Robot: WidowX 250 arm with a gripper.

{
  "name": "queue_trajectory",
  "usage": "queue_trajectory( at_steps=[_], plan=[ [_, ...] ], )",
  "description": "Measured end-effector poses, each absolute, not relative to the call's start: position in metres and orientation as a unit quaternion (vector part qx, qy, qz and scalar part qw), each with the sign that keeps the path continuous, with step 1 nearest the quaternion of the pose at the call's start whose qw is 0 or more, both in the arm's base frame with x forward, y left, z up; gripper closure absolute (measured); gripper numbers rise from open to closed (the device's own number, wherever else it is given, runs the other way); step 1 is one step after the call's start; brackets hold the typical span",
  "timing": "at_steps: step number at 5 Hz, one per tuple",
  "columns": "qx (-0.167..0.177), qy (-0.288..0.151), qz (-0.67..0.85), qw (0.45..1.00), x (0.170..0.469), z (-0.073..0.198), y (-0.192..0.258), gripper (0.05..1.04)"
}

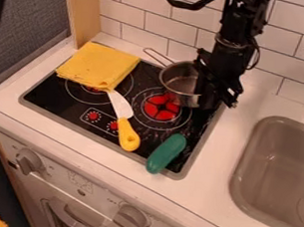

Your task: Move the silver pot on the top right burner

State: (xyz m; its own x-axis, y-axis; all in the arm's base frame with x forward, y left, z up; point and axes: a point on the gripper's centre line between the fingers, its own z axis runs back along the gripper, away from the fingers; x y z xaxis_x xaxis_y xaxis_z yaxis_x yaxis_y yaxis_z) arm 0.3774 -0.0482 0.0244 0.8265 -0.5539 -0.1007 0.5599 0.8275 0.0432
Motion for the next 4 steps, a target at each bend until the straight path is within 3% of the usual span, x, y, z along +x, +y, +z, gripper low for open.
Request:
queue_trajectory(
  at_steps=[1,2,3,4],
  plan=[
    [0.028,0.043,-0.283,0.958,0.376,0.022,-0.040,0.488],
    [0.012,0.002,-0.270,0.963,0.373,0.047,-0.037,0.195],
    [-0.008,-0.047,-0.231,0.972,0.366,0.079,-0.015,0.075],
    [-0.007,-0.063,-0.172,0.983,0.351,0.089,0.004,0.079]
  ],
)
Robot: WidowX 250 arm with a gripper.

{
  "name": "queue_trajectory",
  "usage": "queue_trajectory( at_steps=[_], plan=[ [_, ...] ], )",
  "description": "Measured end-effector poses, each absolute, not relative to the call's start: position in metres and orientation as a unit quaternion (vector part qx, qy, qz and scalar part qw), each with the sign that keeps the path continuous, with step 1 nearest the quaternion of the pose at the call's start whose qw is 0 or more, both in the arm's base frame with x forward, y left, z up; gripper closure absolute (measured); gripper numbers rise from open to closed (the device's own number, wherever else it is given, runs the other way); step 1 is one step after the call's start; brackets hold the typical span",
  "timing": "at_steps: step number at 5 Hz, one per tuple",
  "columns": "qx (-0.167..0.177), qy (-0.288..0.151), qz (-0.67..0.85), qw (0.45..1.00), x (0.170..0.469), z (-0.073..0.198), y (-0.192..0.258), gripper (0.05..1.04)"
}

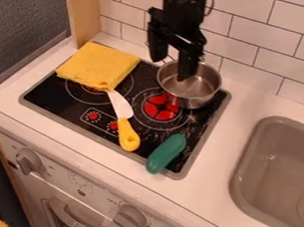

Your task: Move the silver pot on the top right burner

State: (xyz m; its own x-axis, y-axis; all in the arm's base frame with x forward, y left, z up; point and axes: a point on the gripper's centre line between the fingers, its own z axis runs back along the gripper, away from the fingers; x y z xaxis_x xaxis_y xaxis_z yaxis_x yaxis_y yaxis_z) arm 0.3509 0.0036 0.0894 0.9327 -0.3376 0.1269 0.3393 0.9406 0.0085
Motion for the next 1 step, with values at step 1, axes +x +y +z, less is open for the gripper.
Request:
queue_trajectory(
  at_steps=[1],
  plan=[
    [0.005,-0.051,-0.151,0.987,0.3449,0.0857,0.0190,0.083]
  ],
)
